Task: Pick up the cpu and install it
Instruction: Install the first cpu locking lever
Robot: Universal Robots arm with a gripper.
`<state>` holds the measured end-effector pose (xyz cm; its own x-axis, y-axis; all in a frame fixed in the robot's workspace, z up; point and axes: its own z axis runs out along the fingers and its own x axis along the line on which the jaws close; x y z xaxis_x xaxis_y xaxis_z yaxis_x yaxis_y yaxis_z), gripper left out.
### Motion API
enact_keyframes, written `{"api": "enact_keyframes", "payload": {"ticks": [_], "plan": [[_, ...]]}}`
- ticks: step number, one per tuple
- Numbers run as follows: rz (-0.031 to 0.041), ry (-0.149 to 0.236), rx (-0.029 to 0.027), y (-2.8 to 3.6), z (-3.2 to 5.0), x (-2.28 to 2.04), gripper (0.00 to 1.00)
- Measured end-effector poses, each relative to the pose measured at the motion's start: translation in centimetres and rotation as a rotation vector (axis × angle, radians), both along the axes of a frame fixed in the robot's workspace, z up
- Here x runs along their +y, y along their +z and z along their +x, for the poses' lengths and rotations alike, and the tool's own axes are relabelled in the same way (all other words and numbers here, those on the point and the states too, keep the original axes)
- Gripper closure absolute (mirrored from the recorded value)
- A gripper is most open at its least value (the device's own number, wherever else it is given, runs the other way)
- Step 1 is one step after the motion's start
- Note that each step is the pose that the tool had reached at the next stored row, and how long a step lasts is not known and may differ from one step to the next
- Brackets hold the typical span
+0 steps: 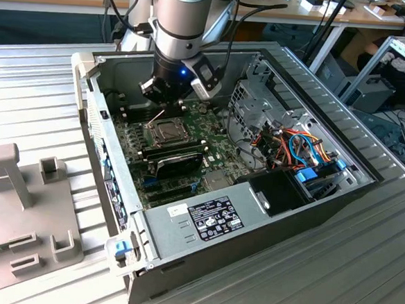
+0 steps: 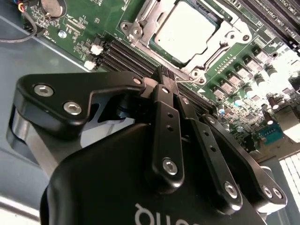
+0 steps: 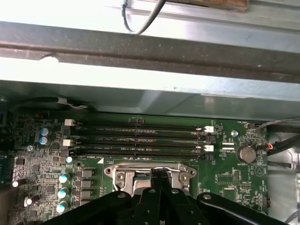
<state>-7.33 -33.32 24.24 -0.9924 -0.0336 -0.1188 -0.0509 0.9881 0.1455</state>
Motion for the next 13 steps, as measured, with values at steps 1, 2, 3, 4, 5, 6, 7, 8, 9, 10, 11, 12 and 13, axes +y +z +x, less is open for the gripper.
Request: {"api": "enact_keyframes", "payload": {"ticks": [1,2,3,4,5,6,7,8,9,10,11,12,13], "plan": [[0.0003,0.000,-0.0003,0.01,0.00,0.00,0.89],[0.0003,0.000,-0.0006,0.01,-0.01,0.01,0.89],[0.0001,0.000,-0.0013,0.03,-0.07,0.00,0.89],[0.0004,0.000,-0.0045,0.03,-0.22,0.00,0.89],[0.0012,0.000,-0.0080,0.03,-0.40,0.00,0.89],[0.0014,0.000,-0.0099,0.03,-0.46,0.00,0.89],[0.0015,0.000,-0.0108,0.03,-0.46,0.01,0.89],[0.0016,0.000,-0.0112,0.03,-0.46,0.04,0.89],[0.0015,0.000,-0.0116,0.03,-0.47,0.14,0.89],[0.0017,0.000,-0.0120,0.02,-0.46,0.33,0.89],[0.0017,0.000,-0.0122,0.01,-0.46,0.50,0.89],[0.0017,0.000,-0.0124,0.00,-0.46,0.59,0.89],[0.0020,0.000,-0.0130,-0.08,-0.46,0.69,0.89]]}}
